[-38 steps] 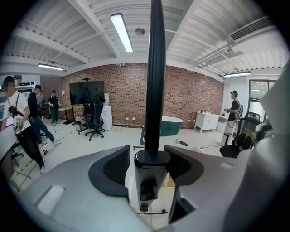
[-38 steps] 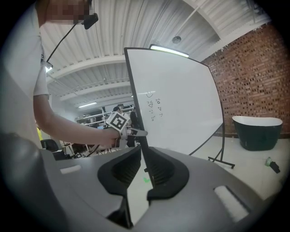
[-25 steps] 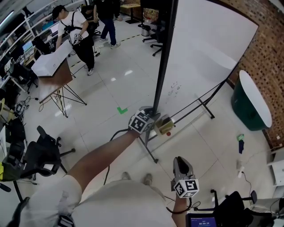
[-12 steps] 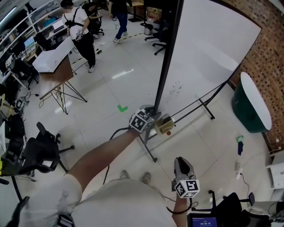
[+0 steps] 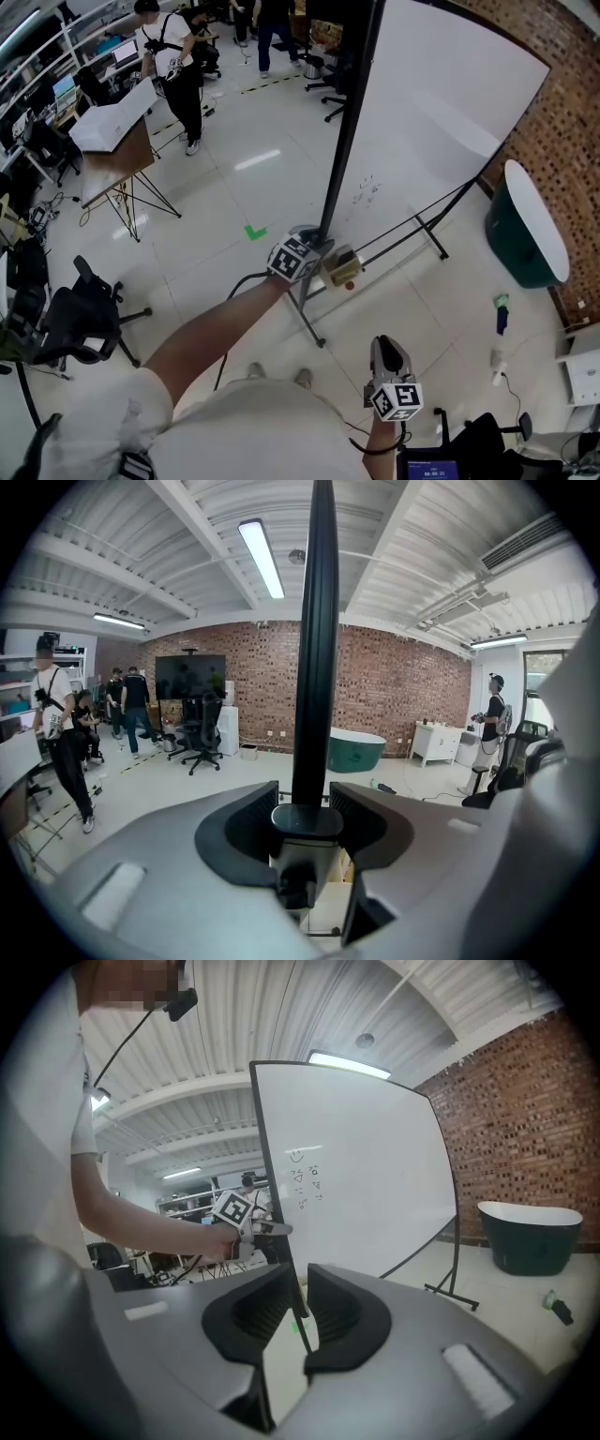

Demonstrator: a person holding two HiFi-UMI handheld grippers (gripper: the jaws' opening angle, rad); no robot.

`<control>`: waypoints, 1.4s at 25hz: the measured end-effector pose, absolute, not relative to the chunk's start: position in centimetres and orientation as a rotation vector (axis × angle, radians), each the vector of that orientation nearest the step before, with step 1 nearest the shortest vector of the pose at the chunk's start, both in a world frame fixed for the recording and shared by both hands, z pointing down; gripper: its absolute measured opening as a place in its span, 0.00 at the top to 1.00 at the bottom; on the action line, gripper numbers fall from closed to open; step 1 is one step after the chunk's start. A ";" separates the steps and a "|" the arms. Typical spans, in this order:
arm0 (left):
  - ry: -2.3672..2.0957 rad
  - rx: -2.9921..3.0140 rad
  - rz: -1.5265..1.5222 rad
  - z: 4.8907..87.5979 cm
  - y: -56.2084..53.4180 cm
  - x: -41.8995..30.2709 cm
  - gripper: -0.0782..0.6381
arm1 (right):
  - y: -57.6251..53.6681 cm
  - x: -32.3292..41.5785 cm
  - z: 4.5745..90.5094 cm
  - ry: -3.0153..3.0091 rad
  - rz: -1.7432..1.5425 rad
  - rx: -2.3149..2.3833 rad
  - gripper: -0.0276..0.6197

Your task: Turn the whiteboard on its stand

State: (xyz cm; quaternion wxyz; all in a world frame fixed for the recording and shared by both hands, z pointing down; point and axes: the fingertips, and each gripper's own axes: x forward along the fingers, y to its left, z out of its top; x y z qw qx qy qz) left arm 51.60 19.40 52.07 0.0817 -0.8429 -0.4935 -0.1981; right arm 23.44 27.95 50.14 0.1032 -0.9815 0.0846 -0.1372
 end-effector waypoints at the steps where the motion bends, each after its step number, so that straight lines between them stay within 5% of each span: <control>1: -1.470 -2.524 -0.590 52.1 19.4 51.6 0.63 | 28.2 23.3 50.1 0.245 -0.401 -2.897 0.87; 35: -1.418 -2.633 -0.519 52.0 12.0 47.8 0.63 | 30.2 20.3 50.0 0.409 -0.409 -2.903 0.87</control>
